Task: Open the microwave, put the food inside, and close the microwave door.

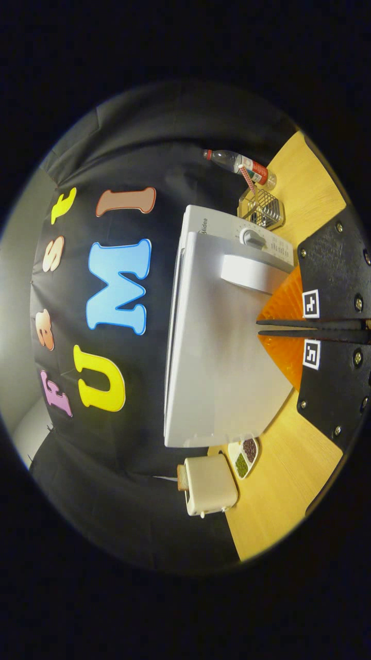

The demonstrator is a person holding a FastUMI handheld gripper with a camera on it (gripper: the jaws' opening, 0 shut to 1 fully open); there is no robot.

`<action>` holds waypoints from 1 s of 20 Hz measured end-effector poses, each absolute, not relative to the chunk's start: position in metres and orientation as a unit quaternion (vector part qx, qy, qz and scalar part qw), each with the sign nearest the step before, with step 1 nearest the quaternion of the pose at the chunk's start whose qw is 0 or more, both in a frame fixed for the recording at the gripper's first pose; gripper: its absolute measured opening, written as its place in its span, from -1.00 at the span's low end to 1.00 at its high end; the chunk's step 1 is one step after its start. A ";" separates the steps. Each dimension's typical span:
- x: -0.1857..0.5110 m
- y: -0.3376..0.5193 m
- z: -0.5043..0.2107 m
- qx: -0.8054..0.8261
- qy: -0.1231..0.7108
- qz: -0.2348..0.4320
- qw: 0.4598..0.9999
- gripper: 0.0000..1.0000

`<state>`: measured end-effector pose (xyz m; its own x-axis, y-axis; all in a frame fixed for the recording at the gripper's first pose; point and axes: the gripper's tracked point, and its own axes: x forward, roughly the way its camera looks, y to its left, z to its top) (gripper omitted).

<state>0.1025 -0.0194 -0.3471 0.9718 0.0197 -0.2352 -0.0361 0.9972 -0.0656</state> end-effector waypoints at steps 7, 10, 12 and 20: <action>0.154 -0.048 -0.348 -0.041 0.106 -0.043 0.993 -0.98; 0.168 -0.044 -0.347 -0.035 0.101 -0.055 0.993 -0.98; 0.181 -0.043 -0.356 -0.050 0.104 -0.056 0.992 -0.98; 0.136 -0.046 -0.320 -0.012 0.140 -0.040 0.989 -0.93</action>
<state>0.1357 -0.0458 -0.3205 0.9578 -0.0818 -0.2754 0.0754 0.9966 -0.0340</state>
